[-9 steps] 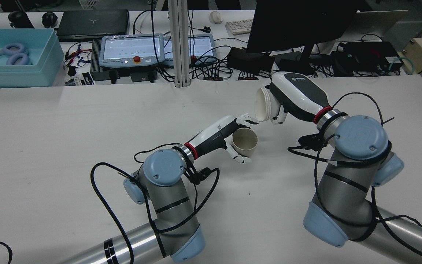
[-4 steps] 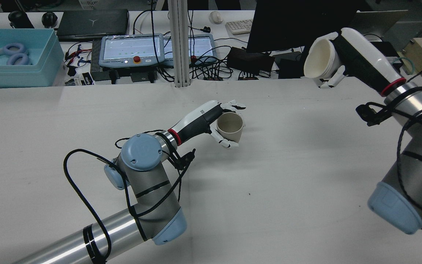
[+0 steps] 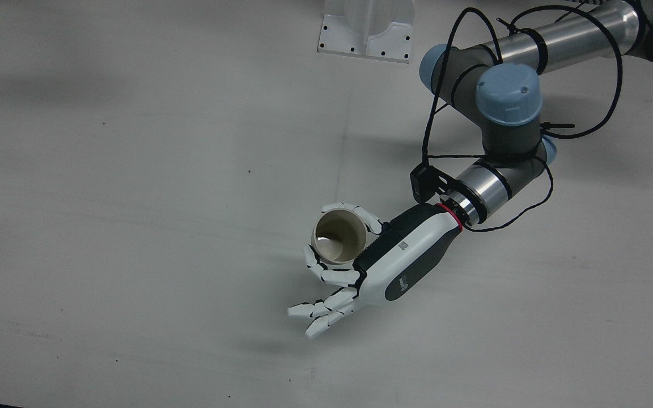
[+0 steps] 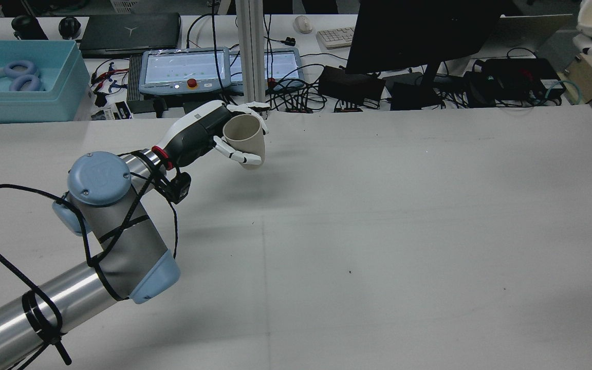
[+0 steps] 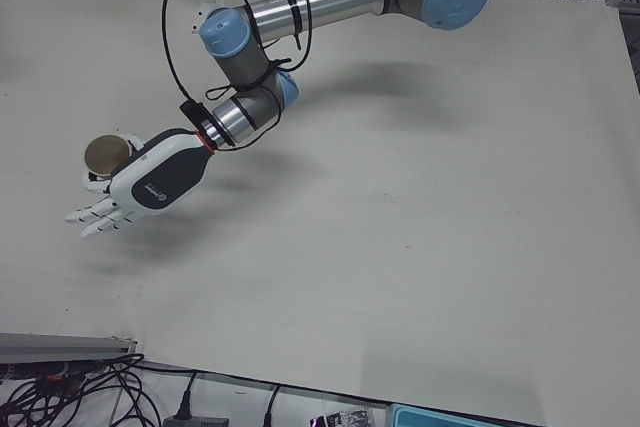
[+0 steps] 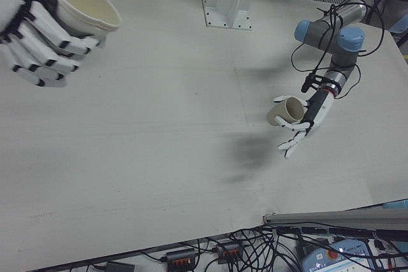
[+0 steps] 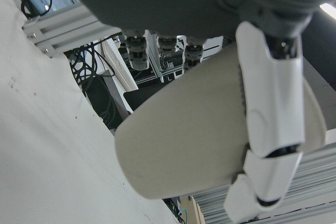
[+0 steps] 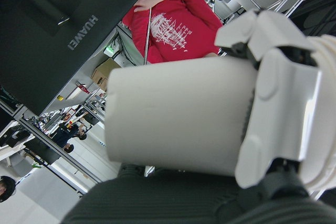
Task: Pour water
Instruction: 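Carry both cups back toward their starting spots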
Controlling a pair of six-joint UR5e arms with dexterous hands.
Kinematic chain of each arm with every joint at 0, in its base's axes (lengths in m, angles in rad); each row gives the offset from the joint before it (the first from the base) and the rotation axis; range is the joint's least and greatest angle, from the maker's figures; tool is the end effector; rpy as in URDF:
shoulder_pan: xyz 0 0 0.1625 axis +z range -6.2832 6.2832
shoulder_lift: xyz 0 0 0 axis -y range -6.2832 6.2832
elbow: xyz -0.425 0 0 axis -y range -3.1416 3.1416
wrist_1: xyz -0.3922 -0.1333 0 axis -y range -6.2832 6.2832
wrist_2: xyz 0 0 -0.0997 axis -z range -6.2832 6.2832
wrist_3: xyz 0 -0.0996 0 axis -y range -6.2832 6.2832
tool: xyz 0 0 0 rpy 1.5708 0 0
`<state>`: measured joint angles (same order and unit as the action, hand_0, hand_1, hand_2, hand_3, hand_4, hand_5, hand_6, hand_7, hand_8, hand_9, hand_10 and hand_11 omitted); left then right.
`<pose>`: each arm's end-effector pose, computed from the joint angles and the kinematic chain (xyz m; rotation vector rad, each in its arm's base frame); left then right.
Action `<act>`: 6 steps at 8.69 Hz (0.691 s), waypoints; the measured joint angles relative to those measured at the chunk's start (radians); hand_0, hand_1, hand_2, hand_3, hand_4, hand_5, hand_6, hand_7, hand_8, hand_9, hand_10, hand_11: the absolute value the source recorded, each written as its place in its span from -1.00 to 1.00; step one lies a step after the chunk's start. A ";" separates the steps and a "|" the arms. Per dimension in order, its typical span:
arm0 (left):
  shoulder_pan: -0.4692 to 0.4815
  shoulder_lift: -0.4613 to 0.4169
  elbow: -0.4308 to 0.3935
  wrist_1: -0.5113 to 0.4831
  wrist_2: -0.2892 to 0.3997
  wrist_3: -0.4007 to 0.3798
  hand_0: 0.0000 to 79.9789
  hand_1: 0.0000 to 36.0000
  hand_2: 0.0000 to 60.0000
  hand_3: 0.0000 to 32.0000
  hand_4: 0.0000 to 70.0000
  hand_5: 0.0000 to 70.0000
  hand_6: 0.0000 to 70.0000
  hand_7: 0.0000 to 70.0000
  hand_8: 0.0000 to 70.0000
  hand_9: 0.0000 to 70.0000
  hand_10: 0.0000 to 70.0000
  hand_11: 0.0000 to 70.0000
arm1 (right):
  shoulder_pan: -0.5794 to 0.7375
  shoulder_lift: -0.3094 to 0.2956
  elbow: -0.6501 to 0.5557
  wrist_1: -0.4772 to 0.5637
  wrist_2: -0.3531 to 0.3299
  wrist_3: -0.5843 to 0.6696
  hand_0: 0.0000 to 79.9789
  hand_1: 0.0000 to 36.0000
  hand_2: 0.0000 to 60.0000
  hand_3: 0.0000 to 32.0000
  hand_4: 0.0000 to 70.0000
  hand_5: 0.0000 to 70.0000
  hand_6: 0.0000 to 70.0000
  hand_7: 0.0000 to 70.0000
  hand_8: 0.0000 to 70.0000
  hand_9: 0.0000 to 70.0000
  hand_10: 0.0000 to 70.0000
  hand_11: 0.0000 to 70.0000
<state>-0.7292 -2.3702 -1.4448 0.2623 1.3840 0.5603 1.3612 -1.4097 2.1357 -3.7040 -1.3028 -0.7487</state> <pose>0.4513 -0.6068 0.2665 -0.1763 2.2167 -1.2450 0.0579 -0.4954 0.4043 0.7932 -1.9663 1.7170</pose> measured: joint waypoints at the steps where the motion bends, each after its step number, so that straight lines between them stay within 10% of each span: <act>1: -0.049 0.045 -0.042 0.003 0.025 -0.022 0.44 1.00 1.00 -1.00 1.00 1.00 -0.65 -0.52 -0.87 -0.83 -0.77 -0.62 | 0.095 -0.067 -0.081 0.142 -0.078 0.046 0.38 0.43 1.00 -1.00 0.59 0.49 0.62 0.50 0.38 0.77 0.03 0.48; 6: -0.179 0.201 -0.154 -0.026 0.093 -0.101 0.44 1.00 1.00 -1.00 1.00 1.00 -0.66 -0.53 -0.87 -0.84 -0.79 -0.64 | 0.168 -0.146 -0.727 0.762 -0.173 0.224 0.29 0.48 1.00 -1.00 1.00 0.47 0.67 0.53 0.59 1.00 0.24 0.76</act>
<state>-0.9081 -2.1692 -1.5988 0.2359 1.4772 0.4592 1.5288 -1.5559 1.4090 -2.9423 -1.4759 -0.5249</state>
